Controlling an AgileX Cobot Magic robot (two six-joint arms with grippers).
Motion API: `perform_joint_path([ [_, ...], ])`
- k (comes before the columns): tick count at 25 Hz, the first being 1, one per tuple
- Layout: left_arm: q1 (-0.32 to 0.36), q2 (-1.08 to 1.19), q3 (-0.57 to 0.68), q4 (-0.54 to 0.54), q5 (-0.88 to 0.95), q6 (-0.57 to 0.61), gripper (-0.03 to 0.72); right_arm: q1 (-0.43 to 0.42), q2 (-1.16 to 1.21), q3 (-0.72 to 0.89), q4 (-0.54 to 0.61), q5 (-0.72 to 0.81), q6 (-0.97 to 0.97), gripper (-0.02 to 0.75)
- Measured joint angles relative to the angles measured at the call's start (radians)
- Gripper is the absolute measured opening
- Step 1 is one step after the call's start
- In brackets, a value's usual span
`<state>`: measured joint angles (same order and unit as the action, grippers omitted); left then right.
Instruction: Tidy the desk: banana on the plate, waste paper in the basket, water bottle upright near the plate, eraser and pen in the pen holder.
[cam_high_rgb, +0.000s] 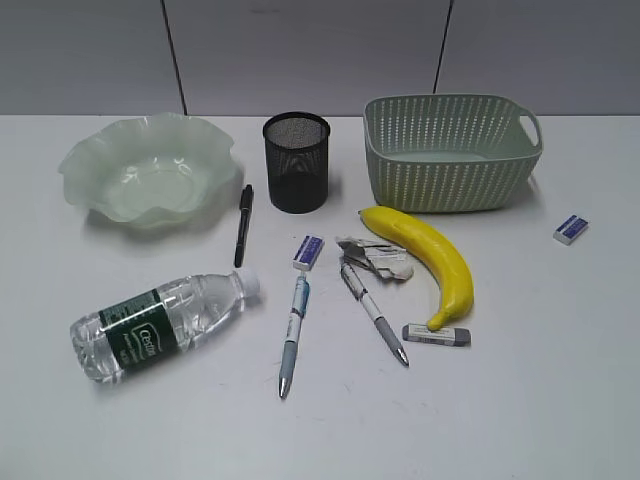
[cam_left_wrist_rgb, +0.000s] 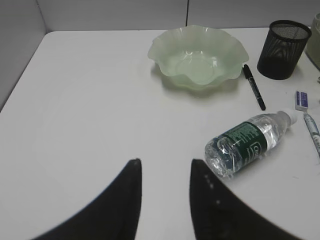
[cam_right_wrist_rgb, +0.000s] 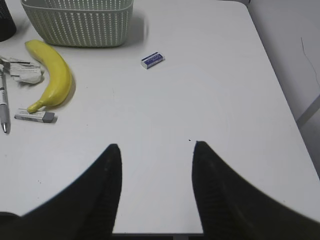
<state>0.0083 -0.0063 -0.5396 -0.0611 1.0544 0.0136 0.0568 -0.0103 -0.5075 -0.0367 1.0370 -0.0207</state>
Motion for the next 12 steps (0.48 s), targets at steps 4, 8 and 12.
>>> perform_joint_path([
  [4,0.000,0.000,0.000,0.000,0.000,0.000,0.248,0.000,0.000,0.000,0.000,0.000,0.000,0.377],
  [8,0.000,0.000,0.000,0.000,0.000,0.000,0.248,0.000,0.000,0.000,0.000,0.000,0.000,0.377],
  [12,0.000,0.000,0.000,0.000,0.000,0.000,0.248,0.000,0.000,0.000,0.000,0.000,0.000,0.377],
])
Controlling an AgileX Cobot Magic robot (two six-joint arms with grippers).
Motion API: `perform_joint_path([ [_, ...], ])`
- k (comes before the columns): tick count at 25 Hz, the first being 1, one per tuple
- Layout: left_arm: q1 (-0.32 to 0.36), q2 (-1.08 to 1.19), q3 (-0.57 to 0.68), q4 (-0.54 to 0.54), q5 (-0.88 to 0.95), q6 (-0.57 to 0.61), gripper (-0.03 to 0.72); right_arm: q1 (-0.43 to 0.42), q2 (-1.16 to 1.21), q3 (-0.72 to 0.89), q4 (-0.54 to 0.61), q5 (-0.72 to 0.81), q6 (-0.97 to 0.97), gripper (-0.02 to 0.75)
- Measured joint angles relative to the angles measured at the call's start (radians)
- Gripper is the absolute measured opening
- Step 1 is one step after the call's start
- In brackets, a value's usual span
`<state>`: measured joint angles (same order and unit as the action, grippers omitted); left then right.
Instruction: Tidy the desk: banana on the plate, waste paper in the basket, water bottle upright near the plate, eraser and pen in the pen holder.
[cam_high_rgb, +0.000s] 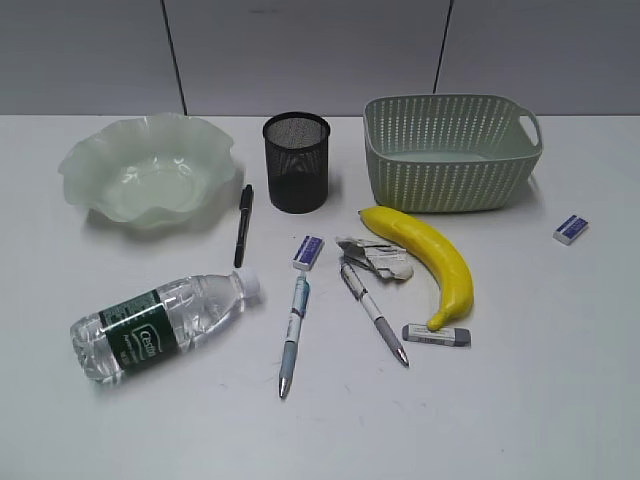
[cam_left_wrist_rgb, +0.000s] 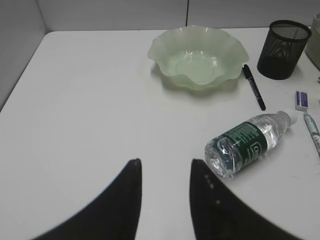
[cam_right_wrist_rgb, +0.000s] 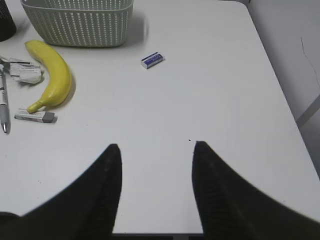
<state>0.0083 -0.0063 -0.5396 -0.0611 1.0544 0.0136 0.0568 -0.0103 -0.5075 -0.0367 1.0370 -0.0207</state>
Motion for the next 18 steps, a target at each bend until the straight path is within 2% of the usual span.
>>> perform_joint_path([
  [18,-0.001,0.000,0.000,-0.024,0.000,0.000,0.248,0.000,0.000,0.000,0.000,0.000,0.000,0.376],
])
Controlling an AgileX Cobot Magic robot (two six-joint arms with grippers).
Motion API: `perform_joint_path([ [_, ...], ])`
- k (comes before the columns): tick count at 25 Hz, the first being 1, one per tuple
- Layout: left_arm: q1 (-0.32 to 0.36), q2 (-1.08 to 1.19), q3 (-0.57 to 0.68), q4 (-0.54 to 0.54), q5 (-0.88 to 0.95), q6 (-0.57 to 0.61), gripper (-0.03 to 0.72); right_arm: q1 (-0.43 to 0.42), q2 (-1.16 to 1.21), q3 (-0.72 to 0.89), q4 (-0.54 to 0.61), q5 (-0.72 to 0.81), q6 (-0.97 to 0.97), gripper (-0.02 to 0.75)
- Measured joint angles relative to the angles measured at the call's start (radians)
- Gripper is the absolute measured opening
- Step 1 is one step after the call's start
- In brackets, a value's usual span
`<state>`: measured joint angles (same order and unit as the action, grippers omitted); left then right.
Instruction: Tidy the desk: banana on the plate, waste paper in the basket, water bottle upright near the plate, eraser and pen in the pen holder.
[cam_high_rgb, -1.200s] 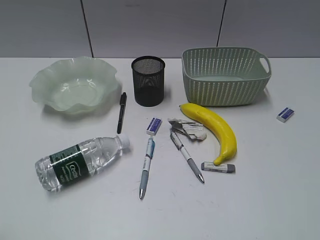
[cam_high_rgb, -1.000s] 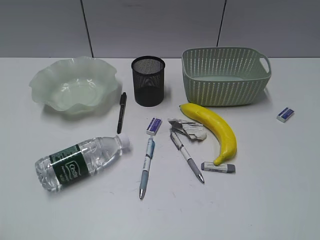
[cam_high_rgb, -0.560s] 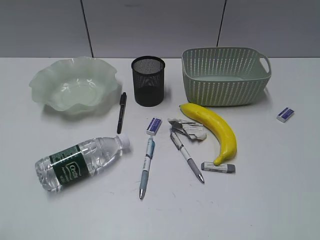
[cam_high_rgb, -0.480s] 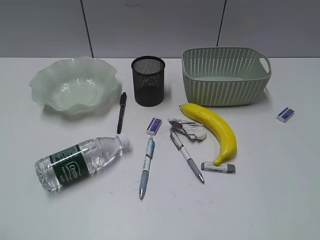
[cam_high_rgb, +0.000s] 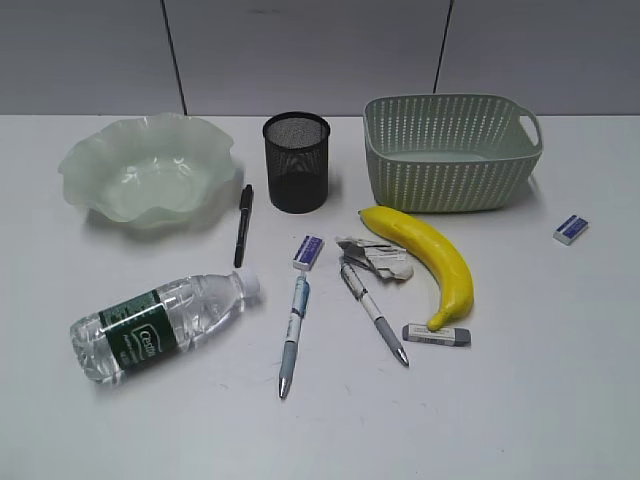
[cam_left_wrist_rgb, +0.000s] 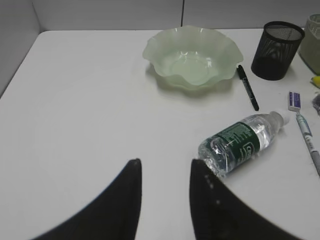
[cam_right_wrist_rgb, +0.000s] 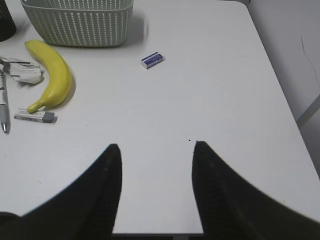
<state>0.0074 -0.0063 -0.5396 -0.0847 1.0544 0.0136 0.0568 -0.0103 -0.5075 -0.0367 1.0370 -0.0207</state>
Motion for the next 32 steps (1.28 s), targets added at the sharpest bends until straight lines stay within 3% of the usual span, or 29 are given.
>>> perform_joint_path([
  [4,-0.005,0.010,-0.007,-0.075,-0.036,0.000,0.248,0.000,0.000,0.000,0.000,0.000,0.000,0.376],
  [11,-0.006,0.253,-0.024,-0.325,-0.343,0.006,0.248,0.000,0.000,0.000,0.000,0.000,0.000,0.376],
  [16,-0.006,0.582,-0.125,-0.641,-0.440,0.270,0.247,0.000,0.000,0.000,0.000,0.000,0.000,0.376],
  [21,-0.013,0.966,-0.304,-0.876,-0.315,0.465,0.247,0.000,0.000,0.000,0.000,0.000,0.000,0.376],
  [24,-0.084,1.146,-0.396,-0.908,-0.283,0.488,0.247,0.000,0.000,0.000,0.001,0.000,0.000,0.376],
  [32,-0.460,1.604,-0.652,-0.855,-0.366,0.494,0.246,0.000,0.000,0.000,0.001,0.000,0.000,0.376],
])
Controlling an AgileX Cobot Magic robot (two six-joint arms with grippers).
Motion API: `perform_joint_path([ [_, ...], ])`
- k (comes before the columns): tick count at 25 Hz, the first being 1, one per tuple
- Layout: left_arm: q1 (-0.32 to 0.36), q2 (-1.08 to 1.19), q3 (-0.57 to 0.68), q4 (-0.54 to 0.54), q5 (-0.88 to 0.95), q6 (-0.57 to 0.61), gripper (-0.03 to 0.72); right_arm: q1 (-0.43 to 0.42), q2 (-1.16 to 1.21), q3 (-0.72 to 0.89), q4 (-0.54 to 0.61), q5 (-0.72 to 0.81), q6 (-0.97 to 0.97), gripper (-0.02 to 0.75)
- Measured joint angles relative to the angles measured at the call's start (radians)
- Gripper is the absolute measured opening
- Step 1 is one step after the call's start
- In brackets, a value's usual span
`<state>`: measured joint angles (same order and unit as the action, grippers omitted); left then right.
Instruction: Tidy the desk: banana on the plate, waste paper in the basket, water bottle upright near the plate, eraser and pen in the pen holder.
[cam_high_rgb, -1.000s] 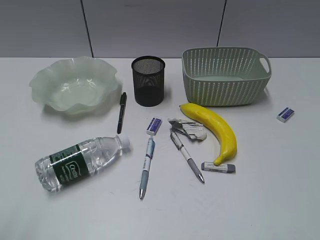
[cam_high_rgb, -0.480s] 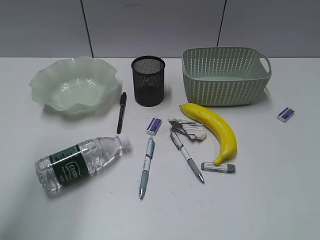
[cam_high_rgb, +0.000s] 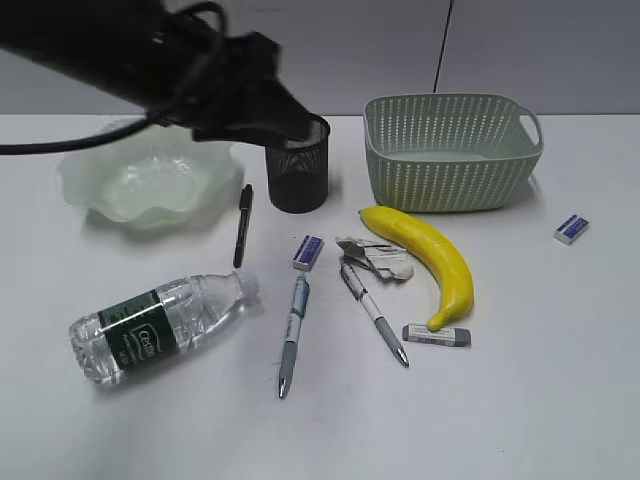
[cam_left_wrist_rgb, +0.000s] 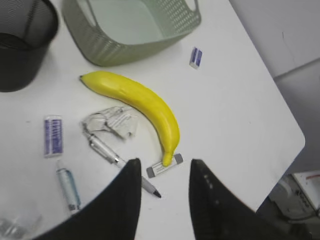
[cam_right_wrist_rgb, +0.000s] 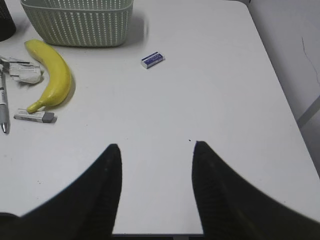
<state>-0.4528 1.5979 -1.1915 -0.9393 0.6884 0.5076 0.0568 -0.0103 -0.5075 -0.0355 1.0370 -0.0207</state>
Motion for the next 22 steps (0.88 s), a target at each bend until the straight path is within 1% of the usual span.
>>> perform_joint_path([
  [2,-0.068,0.113,-0.082,0.016,-0.008,-0.033,0.246,0.000,0.000,0.000,0.000,0.000,0.000,0.376],
  [4,-0.122,0.206,-0.164,0.063,-0.011,-0.121,0.246,0.000,0.000,0.000,0.000,0.000,0.000,0.376],
  [8,-0.228,0.364,-0.329,0.267,-0.004,-0.367,0.259,0.000,0.000,0.000,0.000,0.000,0.000,0.376],
  [11,-0.291,0.463,-0.455,0.428,0.051,-0.556,0.317,0.000,0.000,0.000,0.000,0.000,0.000,0.376],
  [13,-0.321,0.535,-0.546,0.503,0.100,-0.641,0.372,0.000,0.000,0.000,0.000,0.000,0.000,0.376],
  [14,-0.331,0.570,-0.589,0.522,0.128,-0.658,0.401,0.000,0.000,0.000,0.000,0.000,0.000,0.376],
  [16,-0.349,0.634,-0.666,0.553,0.173,-0.680,0.426,0.000,0.000,0.000,0.000,0.000,0.000,0.376],
  [18,-0.366,0.694,-0.746,0.578,0.216,-0.688,0.436,0.000,0.000,0.000,0.000,0.000,0.000,0.376],
  [22,-0.405,0.803,-0.885,0.667,0.275,-0.715,0.438,0.000,0.000,0.000,0.000,0.000,0.000,0.376],
])
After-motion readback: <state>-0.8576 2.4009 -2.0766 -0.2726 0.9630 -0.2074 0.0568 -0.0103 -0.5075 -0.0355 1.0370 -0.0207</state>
